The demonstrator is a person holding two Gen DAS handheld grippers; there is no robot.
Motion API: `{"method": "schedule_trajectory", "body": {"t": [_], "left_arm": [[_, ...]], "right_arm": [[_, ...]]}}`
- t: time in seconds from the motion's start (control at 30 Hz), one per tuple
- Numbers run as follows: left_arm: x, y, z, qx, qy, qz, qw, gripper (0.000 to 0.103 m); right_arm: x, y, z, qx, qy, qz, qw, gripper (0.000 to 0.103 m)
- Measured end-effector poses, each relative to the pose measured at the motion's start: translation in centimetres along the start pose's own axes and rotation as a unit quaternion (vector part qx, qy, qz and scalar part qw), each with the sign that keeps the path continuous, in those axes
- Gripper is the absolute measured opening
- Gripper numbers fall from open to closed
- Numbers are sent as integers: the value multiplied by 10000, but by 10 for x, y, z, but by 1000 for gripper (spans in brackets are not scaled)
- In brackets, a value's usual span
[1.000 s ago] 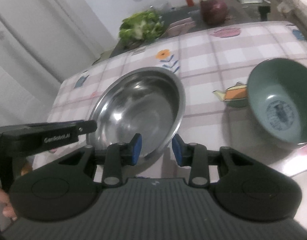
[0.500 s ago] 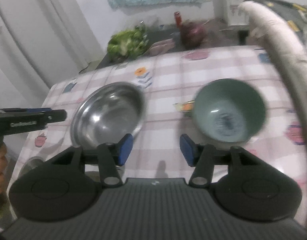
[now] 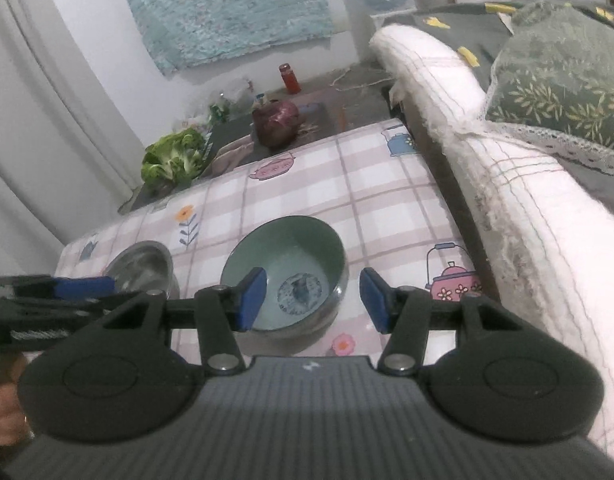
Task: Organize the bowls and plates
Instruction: 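Lift the green bowl with the right gripper and carry it toward the steel bowls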
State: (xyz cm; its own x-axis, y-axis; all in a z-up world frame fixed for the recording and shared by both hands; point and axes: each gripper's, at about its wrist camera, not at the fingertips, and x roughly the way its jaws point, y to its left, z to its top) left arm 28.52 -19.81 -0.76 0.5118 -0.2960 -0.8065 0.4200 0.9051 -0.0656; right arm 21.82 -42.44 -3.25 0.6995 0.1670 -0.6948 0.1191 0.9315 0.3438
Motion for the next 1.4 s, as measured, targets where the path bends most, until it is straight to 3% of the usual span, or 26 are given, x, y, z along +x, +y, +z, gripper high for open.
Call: {"method": "schedule_trajectory", "body": {"t": [0.2, 0.4, 0.77, 1.07, 1.4], "left_arm": [[36, -19, 10, -91, 303, -73, 9995, 63], [59, -27, 14, -181, 497, -122, 9985, 55], [89, -24, 11, -403, 799, -259, 9957, 28], [103, -17, 9, -653, 933, -365, 9928, 24], [109, -20, 9, -643, 942, -226, 9932, 20]], "right_arm": [[25, -14, 4, 225, 226, 107, 9994, 48], [49, -23, 8, 382, 411, 246, 9981, 44], [82, -27, 5, 504, 731, 420, 9952, 30], [96, -29, 3, 500, 815, 325, 9949, 21], [107, -33, 1, 608, 851, 367, 9938, 19]]}}
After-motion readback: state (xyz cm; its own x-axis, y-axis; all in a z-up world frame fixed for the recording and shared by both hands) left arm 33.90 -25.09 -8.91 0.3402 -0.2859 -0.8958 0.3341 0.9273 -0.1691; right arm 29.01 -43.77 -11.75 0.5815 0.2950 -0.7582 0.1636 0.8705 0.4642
